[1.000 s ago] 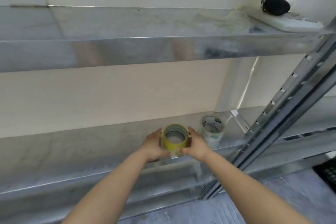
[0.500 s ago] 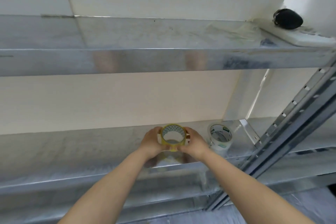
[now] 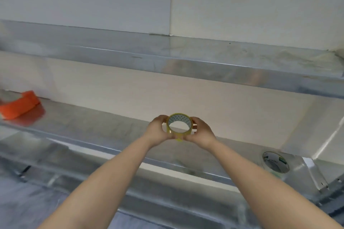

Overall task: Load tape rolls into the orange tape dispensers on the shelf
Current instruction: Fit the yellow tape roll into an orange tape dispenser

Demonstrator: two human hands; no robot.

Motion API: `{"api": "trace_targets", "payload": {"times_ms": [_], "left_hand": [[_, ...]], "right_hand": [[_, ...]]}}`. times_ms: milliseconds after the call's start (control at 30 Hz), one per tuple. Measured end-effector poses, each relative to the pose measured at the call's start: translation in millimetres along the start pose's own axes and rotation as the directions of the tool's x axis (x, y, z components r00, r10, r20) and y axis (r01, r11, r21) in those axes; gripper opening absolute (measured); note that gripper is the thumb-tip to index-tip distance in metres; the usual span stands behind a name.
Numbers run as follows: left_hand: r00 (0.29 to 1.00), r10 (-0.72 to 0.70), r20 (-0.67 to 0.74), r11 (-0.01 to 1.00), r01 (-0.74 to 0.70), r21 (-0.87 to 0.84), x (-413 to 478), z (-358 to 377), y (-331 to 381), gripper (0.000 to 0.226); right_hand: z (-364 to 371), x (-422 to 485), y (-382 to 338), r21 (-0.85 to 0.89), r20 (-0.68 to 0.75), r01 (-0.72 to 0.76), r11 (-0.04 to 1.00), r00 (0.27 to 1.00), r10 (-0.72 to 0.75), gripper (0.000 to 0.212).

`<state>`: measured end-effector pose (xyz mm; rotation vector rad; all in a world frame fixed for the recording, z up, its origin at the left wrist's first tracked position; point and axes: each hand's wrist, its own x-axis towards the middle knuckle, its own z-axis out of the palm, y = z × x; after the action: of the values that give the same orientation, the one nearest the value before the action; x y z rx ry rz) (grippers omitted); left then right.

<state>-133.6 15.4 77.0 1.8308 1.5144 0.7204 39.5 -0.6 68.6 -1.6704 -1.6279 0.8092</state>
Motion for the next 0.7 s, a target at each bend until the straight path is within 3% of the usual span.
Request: {"api": "trace_targets", "payload": {"times_ms": [300, 700], "left_hand": [[0.977, -0.126, -0.171, 0.992, 0.125, -0.019, -49.0, -82.1, -42.1, 0.078], [0.944, -0.207, -0.255, 0.978, 0.206, -0.032, -84.5, -168.7, -106.2, 0.078]], "right_hand": [[66.2, 7.8, -74.8, 0.025, 0.184, 0.188, 0.982, 0.965, -0.189, 0.07], [153.9, 13.9, -148.0, 0.063, 0.291, 0.254, 0.965, 0.921, -0.261, 0.07]]}}
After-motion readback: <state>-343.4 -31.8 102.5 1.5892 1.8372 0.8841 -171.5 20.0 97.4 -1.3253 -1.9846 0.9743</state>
